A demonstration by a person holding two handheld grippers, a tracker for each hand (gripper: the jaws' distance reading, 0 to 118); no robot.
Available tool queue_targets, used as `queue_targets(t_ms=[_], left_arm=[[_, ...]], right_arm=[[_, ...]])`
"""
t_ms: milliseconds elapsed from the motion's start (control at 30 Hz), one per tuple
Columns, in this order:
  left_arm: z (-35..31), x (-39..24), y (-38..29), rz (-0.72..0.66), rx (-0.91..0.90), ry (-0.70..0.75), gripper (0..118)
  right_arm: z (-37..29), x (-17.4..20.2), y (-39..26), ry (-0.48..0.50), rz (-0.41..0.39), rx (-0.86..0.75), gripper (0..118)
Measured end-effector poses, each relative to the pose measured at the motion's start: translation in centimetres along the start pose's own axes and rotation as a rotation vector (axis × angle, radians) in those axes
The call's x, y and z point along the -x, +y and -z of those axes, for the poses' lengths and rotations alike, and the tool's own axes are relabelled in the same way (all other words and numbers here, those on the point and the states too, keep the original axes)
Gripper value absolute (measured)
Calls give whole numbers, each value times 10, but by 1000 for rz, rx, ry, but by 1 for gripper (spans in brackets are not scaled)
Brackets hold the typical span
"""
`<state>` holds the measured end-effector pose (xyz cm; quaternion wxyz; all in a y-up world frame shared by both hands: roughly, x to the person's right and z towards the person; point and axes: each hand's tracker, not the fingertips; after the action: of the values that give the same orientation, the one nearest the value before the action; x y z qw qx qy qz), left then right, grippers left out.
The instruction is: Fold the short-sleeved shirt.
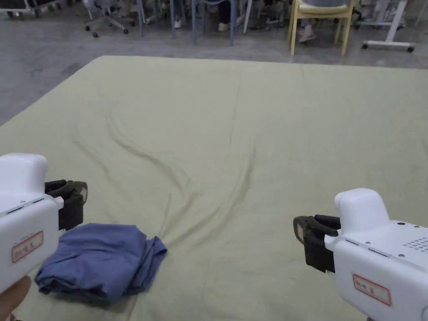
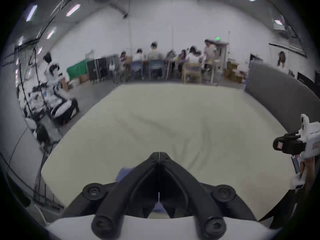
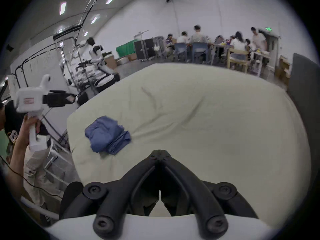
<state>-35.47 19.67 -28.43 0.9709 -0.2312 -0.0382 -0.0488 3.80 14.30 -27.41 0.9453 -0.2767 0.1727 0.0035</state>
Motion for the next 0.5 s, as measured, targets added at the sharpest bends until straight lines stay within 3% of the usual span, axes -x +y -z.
queue_targets(t_ms=[200,400,433,467,500], left_arm=[[-23,-105,56,-34,-171,-170,0],[-39,-172,84,19,-238,-172,0],[-42,-179,89,28,-245,-158,4],[-45,-184,94,37,-247,-143,25],[-51,-190,92,37,-252,-135,67]], right_arm=[[-104,-55,21,-258,-19,-188,2],[-183,-104,37,-447,21,-339,3],[-193,-109,39,-467,29,-358,31],[-199,-112,42,-490,40,-372,76],[-205,-115,43,-526,46,-375,113]])
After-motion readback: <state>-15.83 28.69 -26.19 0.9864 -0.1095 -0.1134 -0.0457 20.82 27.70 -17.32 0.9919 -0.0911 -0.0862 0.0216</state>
